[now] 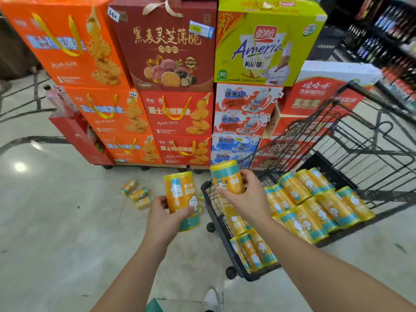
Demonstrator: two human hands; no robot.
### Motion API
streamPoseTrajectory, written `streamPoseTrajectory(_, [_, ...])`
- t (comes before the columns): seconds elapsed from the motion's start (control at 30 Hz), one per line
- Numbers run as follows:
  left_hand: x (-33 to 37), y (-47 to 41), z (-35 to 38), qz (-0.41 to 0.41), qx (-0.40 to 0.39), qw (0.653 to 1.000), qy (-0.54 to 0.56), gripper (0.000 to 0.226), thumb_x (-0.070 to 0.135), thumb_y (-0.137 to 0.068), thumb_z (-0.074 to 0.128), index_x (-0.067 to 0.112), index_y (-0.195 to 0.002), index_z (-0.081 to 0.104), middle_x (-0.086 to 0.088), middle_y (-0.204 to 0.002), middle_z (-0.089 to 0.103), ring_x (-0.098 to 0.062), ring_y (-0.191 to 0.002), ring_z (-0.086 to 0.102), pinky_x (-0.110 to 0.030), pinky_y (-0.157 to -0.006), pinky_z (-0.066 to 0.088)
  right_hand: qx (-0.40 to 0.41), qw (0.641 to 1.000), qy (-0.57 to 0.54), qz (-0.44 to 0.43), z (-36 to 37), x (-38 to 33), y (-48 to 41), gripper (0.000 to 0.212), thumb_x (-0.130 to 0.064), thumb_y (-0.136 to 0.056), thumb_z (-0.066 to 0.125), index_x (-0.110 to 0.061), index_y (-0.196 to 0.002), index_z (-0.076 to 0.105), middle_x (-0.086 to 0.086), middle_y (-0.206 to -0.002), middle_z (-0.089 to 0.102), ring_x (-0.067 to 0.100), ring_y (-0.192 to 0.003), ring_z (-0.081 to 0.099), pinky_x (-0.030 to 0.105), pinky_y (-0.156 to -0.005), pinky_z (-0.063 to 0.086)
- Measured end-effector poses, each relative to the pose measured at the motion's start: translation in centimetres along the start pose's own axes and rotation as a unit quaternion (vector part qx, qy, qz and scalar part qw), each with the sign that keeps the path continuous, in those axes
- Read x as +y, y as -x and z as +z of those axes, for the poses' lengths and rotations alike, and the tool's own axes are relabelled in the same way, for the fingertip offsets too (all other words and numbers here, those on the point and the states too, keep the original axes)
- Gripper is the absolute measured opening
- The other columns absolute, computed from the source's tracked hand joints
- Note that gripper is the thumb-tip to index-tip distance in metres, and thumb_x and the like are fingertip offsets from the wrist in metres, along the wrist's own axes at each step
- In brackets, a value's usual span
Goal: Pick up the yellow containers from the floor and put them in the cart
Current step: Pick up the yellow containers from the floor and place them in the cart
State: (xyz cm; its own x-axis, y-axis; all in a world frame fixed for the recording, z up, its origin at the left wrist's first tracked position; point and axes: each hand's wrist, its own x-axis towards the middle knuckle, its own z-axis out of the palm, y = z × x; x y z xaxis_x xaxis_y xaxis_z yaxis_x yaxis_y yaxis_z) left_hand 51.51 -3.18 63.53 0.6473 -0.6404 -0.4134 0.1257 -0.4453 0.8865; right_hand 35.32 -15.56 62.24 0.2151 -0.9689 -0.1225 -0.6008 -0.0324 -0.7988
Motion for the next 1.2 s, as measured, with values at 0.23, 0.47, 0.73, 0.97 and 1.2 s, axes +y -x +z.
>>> streamPoseTrajectory(0.23, [-4.2,8.6,6.4,-0.041,-0.022,0.999,0.016,0.06,0.017,-0.07,0.084,0.017,-0.119,0.048,0.011,-0.1,0.058,-0.01,-0.09,0.063,-0.033,-0.074,0.054,0.002,0.998,0.049,0.032,-9.0,5.8,5.7,0.063,-0.071,-0.059,0.07,-0.048,-0.111,0.041,-0.02,-0.103,0.056,0.009,-0.094,0.061,0.045,-0.08,0.055])
streamPoseTrajectory(0.47, [-4.9,9.1,15.9,-0.07,-0.045,0.996,-0.012,0.064,0.024,-0.067,0.087,0.018,-0.117,0.048,0.007,-0.102,0.062,-0.013,-0.088,0.066,-0.036,-0.076,0.057,0.026,0.99,0.114,0.082,-16.7,12.7,1.8,0.083,-0.067,-0.065,0.073,-0.032,-0.134,0.044,-0.006,-0.122,0.055,0.019,-0.105,0.059,0.044,-0.082,0.054])
streamPoseTrajectory(0.73, [-4.4,6.1,36.0,-0.13,-0.045,0.986,-0.091,0.062,0.036,-0.065,0.085,0.015,-0.11,0.048,0.004,-0.095,0.062,-0.018,-0.087,0.063,-0.036,-0.078,0.053,-0.02,0.956,0.257,0.139,-22.6,24.1,-8.2,0.072,-0.068,-0.067,0.067,-0.027,-0.124,0.05,-0.002,-0.12,0.051,0.024,-0.107,0.058,0.038,-0.076,0.049])
streamPoseTrajectory(0.97, [-7.1,5.5,42.9,-0.202,-0.034,0.966,-0.16,0.055,0.03,-0.076,0.079,0.007,-0.114,0.047,-0.004,-0.104,0.062,-0.024,-0.098,0.06,-0.032,-0.082,0.048,-0.113,0.916,0.375,0.088,-21.5,28.8,-11.0,0.067,-0.073,-0.076,0.056,-0.022,-0.12,0.05,-0.002,-0.118,0.054,0.021,-0.11,0.059,0.034,-0.074,0.05])
streamPoseTrajectory(1.2, [-6.2,4.0,43.2,-0.234,-0.081,0.951,-0.187,0.064,0.048,-0.076,0.073,0.01,-0.121,0.047,-0.006,-0.118,0.06,-0.024,-0.103,0.06,-0.029,-0.072,0.043,-0.165,0.907,0.382,0.063,-21.3,29.0,-11.8,0.067,-0.067,-0.082,0.054,-0.02,-0.127,0.043,0.001,-0.122,0.048,0.022,-0.112,0.056,0.035,-0.072,0.049])
